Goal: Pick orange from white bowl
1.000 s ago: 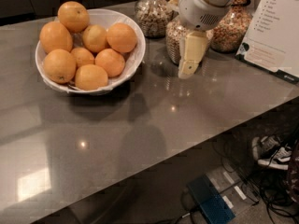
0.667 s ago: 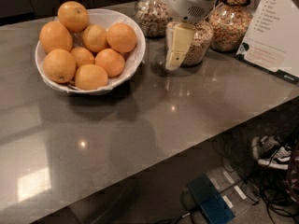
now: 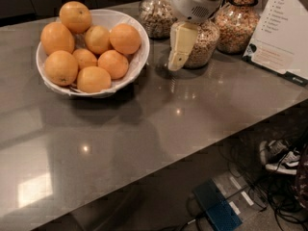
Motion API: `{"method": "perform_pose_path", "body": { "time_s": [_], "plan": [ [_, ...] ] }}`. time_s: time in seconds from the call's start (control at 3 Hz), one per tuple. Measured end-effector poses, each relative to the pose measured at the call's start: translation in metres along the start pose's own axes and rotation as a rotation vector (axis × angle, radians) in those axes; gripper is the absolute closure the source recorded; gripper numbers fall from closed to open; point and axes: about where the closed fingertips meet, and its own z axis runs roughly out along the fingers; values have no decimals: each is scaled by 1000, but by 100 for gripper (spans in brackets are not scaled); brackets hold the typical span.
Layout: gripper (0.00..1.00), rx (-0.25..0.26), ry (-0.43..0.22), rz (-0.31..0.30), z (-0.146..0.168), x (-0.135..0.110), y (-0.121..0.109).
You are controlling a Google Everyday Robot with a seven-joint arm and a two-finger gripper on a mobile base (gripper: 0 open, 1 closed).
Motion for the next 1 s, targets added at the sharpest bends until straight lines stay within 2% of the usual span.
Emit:
{"method": "perform_pose_path", "body": {
  "time_s": [0.67, 1.0],
  "plan": [
    [0, 23, -59, 10, 15, -12, -17],
    [0, 2, -122, -2, 42, -28, -35]
  ]
}}
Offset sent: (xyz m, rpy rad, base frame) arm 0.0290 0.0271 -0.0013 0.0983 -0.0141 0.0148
